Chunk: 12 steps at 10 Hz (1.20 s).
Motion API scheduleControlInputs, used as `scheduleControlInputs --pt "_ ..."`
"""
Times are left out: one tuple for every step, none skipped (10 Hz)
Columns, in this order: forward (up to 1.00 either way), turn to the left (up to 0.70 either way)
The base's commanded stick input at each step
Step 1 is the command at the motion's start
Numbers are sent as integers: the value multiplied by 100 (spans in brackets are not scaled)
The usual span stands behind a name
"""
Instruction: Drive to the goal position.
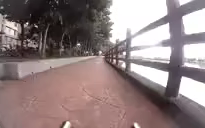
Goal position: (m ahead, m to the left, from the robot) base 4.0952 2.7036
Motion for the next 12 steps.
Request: scheduleControlInputs --pt "70 0" --pt "70 0" --pt "70 0" --pt "70 0" --pt "70 0" --pt "70 0" --pt "70 0" --pt "70 0" --pt "70 0" --pt "70 0" --pt "70 0" --pt "70 0"
